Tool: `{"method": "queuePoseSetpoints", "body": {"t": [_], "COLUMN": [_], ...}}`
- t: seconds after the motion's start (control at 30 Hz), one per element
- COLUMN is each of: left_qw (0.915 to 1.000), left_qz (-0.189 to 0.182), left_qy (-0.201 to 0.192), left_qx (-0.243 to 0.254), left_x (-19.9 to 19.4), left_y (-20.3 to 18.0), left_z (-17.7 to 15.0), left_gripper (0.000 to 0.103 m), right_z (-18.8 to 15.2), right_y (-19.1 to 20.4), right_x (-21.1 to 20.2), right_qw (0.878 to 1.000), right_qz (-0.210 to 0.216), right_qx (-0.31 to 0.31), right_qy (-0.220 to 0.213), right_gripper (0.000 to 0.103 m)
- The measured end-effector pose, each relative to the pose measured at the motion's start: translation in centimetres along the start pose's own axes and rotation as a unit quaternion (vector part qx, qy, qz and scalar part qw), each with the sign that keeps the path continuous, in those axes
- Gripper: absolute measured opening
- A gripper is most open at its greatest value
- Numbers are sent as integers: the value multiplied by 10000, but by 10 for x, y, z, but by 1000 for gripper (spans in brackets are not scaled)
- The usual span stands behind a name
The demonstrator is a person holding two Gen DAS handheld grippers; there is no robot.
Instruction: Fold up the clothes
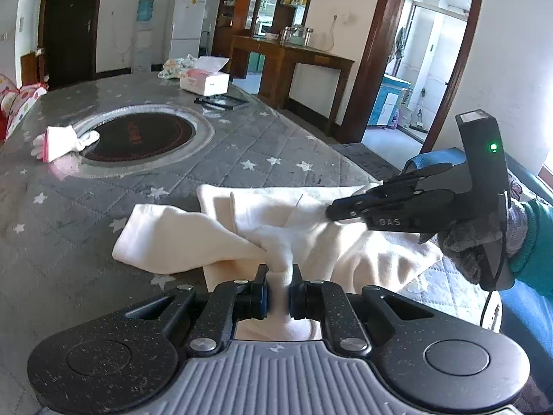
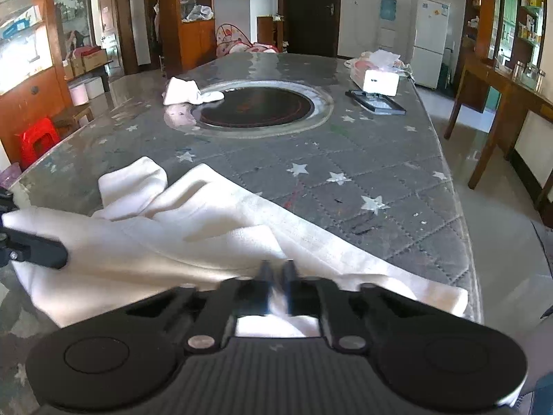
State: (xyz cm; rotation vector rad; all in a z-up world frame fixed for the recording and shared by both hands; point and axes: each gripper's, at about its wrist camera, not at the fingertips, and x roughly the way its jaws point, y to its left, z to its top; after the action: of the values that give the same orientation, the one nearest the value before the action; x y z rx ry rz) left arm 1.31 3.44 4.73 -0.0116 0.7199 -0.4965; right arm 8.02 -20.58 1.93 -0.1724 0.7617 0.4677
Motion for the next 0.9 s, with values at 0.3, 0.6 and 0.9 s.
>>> {"method": "queuePoseSetpoints", "body": {"t": [0.3, 0.6, 0.9], "left_qw": [9993, 9956, 9935], "left_qz": [-123, -498, -623], "left_qy": [-199, -59, 235], "left_qx": [277, 788, 918], "left_x": [-30, -63, -77], "left_y": [-6, -22, -18], "left_z": [-11, -48, -72], "left_gripper": [12, 12, 22], "right_z": [-14, -52, -54], "right_y": [14, 50, 57], "right_x": [-87, -157, -148], "right_qw": [9990, 9947, 9895], "right_qz": [284, 771, 1077], "right_qx": [-199, -658, -771], "right_qy": [-276, 176, 578], "right_gripper": [3, 3, 7]}}
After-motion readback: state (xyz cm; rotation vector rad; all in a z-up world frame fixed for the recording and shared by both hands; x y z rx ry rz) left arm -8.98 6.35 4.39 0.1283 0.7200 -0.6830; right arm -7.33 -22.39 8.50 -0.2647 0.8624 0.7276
